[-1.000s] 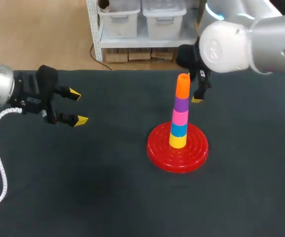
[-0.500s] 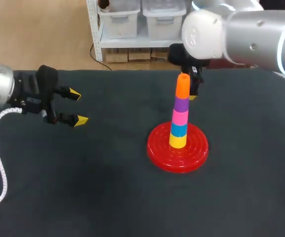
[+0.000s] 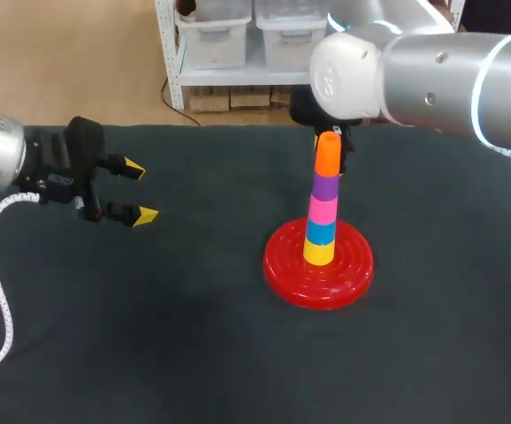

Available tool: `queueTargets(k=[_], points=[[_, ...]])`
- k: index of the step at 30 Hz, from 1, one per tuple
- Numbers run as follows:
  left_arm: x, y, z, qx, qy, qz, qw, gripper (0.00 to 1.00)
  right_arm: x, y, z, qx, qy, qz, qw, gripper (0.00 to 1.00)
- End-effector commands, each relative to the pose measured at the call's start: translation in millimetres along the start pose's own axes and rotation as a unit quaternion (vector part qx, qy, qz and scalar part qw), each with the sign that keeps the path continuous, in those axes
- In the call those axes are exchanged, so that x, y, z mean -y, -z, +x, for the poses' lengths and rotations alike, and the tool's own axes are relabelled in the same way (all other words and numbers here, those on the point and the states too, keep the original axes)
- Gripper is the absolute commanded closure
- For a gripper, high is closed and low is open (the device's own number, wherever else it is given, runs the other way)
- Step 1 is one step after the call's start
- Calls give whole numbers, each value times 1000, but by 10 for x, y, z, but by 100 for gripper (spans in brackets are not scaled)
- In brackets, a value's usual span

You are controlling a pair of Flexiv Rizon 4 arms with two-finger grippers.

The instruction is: Pick up and stack the cylinders on the red base in this order: pink,purple,orange,green

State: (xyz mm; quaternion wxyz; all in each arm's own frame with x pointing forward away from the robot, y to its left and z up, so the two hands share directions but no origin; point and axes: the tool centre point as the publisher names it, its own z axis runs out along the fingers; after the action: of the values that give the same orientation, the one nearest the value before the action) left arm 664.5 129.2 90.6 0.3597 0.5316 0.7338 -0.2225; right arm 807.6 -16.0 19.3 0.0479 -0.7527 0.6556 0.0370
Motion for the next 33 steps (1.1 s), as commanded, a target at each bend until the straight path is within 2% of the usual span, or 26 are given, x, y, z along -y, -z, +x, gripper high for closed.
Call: queueTargets(k=[1,4,6,8,10,12,15,24,28,33], points=[[-17,-6,-8,-3,0,2,1000,0,21,-20,-9,-1,3,-2,1000,56],[-17,-6,-8,-3,0,2,1000,0,29,-25,-9,-1,5,-5,1000,74],[-17,-6,-8,-3,0,2,1000,0,37,-37,0,-3,5,-8,1000,100],[-17,-6,-8,-3,0,2,1000,0,32,-33,16,-5,6,-10,1000,100],[-17,-6,-8,-3,0,2,1000,0,11,16,35,8,0,-24,1000,100],[-17,-6,-8,-3,0,2,1000,0,-5,70,52,17,-1,-20,1000,100],[-17,-6,-8,-3,0,2,1000,0,-78,275,81,47,-10,-20,999,100],[-17,-6,-8,-3,0,2,1000,0,-601,1466,309,141,-21,42,989,100],[-17,-6,-8,-3,0,2,1000,0,-877,1950,407,160,-9,100,982,100],[-17,-6,-8,-3,0,2,1000,0,-1283,2361,385,178,7,119,977,100]])
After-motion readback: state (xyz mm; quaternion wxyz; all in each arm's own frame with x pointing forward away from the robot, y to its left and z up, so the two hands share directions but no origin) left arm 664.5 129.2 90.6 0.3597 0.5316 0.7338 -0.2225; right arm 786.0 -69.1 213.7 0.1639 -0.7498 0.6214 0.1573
